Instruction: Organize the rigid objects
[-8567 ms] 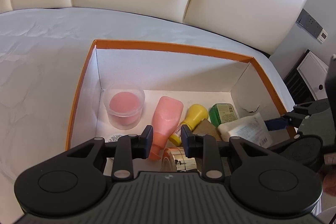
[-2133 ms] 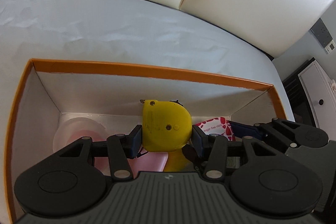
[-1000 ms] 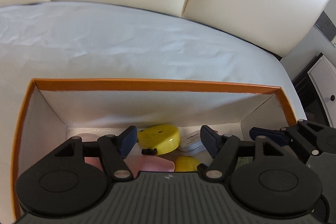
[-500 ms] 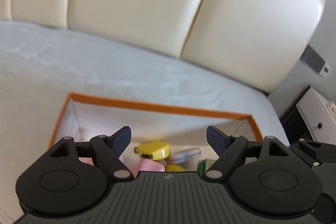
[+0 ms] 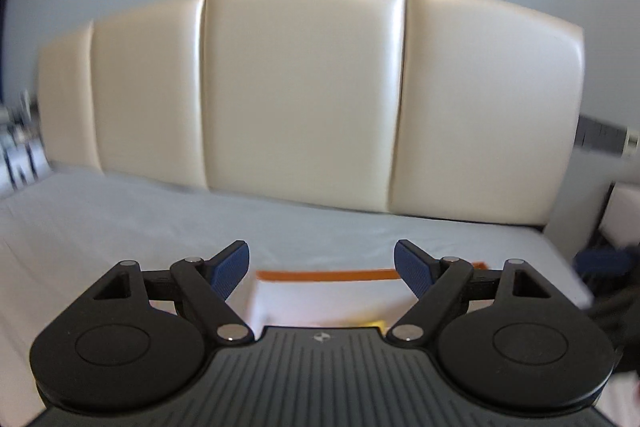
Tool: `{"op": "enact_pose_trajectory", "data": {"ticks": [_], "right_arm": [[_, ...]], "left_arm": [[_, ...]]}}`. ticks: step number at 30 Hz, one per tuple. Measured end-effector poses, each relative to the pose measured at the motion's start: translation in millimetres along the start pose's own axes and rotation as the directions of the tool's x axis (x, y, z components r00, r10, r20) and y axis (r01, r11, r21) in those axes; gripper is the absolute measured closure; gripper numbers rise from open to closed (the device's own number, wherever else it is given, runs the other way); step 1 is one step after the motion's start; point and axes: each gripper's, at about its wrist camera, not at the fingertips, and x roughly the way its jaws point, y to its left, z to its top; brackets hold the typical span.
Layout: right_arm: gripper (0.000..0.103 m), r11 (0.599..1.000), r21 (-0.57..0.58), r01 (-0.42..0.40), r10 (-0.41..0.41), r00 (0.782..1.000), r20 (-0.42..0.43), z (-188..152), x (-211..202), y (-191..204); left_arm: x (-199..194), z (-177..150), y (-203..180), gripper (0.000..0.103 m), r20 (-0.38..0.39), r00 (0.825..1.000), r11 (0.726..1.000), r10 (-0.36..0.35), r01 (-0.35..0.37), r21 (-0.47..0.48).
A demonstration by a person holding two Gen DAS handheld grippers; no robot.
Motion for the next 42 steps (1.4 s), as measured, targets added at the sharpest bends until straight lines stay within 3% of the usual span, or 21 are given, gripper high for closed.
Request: {"op": "enact_pose_trajectory", "data": {"ticks": [4, 6, 11, 19, 28, 42], "right_arm": [[0.005, 0.998, 0.054, 0.018, -0.022, 0.996, 0.081, -9, -36, 5], [0.004, 0.998, 0.065, 0.028, -0.035, 0.993, 0.113, -15, -52, 10], [0.002, 0.996, 0.057, 0.064, -0.072, 0.986, 0.149, -36, -83, 28], [0.002, 0.991, 0.115, 0.07, -0.079, 0.994, 0.076, -75, -91, 36], [0.002, 0.977, 0.186, 0.103, -0.104, 0.995, -0.003, -113, -93, 18], [0.002, 0.973, 0.21, 0.093, -0.088, 0.996, -0.035, -118, -84, 10]], "left_arm": [[-32, -7, 2, 0.006, 0.007, 0.999, 0.999, 0.051, -0.051, 0.006], [-41, -12, 8, 0.0, -0.025, 0.999, 0.998, 0.049, -0.049, -0.026], [-60, -36, 25, 0.0, -0.075, 0.995, 0.991, 0.073, -0.081, -0.109], [-72, -66, 15, 0.0, -0.158, 0.976, 0.987, 0.151, -0.158, -0.032], [-70, -83, -13, 0.0, -0.207, 0.971, 0.993, 0.117, -0.121, -0.007], [-67, -96, -22, 0.0, -0.269, 0.957, 0.994, 0.105, -0.112, -0.013]]}}
